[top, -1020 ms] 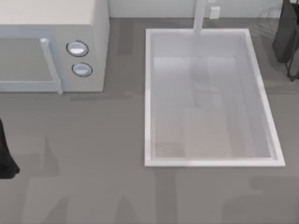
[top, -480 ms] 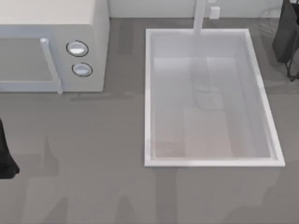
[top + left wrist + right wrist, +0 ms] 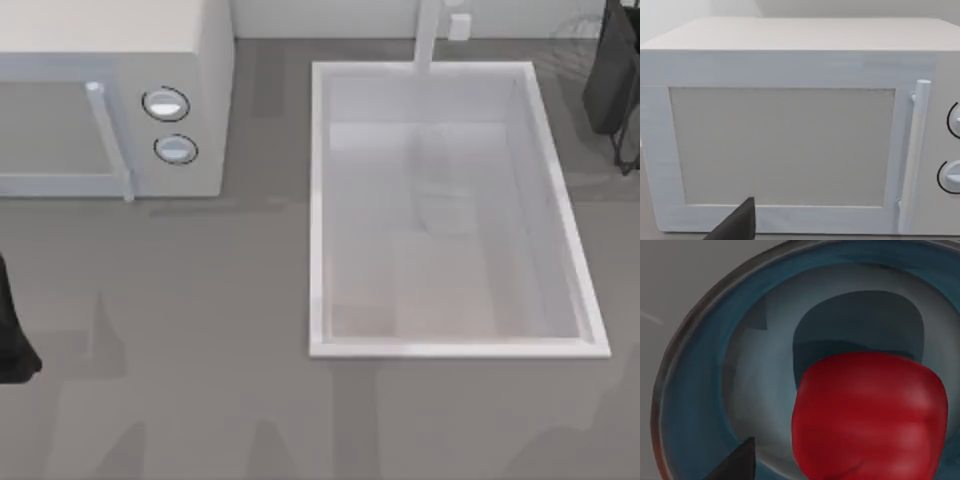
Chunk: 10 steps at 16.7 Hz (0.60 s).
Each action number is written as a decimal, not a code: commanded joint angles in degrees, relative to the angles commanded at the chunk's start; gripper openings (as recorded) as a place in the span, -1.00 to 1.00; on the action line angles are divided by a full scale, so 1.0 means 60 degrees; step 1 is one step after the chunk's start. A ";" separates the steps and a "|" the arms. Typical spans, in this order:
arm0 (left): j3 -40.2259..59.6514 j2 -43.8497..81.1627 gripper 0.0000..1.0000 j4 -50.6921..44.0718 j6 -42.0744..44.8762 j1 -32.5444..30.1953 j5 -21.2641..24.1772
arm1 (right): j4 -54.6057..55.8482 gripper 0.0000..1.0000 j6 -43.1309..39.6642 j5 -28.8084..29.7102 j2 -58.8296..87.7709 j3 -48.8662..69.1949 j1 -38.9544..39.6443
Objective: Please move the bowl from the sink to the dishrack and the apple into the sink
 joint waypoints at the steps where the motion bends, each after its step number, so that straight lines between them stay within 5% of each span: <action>1: 0.0000 0.0000 1.00 0.0000 0.0000 0.0000 0.0000 | 0.0450 1.00 0.0010 0.0002 0.0196 -0.0231 -0.0007; 10: 0.0000 0.0000 1.00 0.0000 0.0000 0.0000 0.0000 | 0.3290 1.00 0.0026 -0.0008 0.1498 -0.1753 -0.0005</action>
